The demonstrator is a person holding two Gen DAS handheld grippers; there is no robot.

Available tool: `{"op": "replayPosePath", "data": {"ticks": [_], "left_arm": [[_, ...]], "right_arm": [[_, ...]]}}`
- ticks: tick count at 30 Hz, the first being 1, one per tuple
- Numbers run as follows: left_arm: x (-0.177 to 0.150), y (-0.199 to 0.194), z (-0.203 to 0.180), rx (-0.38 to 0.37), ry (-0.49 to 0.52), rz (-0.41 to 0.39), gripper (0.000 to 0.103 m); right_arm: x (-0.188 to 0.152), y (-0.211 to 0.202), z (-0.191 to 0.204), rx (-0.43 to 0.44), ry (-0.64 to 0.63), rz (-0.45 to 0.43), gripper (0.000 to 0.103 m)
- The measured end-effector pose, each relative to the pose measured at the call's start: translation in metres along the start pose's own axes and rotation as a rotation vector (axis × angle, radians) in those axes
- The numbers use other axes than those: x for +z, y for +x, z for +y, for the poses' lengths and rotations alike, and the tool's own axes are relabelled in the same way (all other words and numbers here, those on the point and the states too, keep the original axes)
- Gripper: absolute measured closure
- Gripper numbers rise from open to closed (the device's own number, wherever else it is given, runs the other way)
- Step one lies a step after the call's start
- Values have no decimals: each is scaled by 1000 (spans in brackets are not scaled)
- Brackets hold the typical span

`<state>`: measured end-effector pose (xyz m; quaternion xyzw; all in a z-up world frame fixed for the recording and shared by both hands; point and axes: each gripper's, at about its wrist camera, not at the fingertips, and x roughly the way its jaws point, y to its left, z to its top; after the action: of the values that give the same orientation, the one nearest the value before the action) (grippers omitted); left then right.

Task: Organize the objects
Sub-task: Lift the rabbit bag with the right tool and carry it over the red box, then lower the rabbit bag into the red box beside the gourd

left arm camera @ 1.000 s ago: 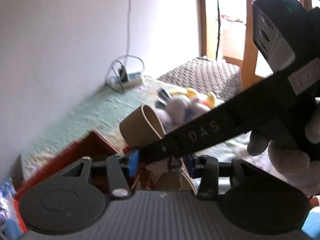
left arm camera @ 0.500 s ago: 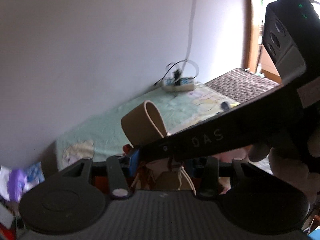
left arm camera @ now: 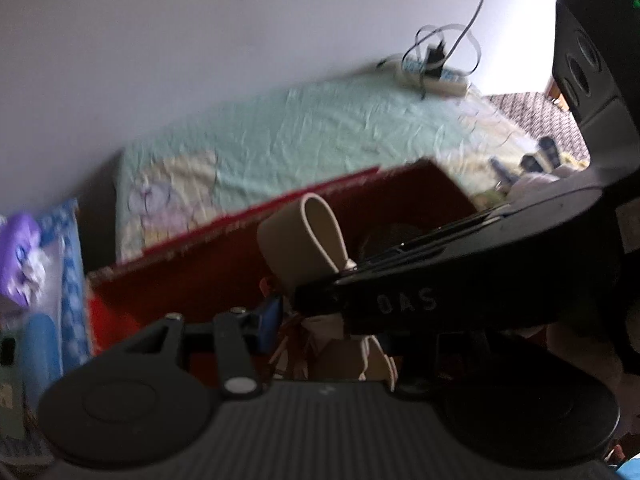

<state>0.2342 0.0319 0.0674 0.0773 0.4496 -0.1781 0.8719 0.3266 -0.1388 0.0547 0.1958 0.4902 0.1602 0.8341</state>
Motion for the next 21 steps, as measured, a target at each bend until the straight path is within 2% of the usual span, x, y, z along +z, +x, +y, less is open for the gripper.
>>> {"op": "replayPosePath", "data": {"ticks": [10,21], "left_arm": [[-16,34,5,53,-40,141,46],[-21,40,3,97,-48,168,42]], "right_arm": [[0,30,-9,1,22,124,80],[-2,37,-4,-39,-8,151,81]]}}
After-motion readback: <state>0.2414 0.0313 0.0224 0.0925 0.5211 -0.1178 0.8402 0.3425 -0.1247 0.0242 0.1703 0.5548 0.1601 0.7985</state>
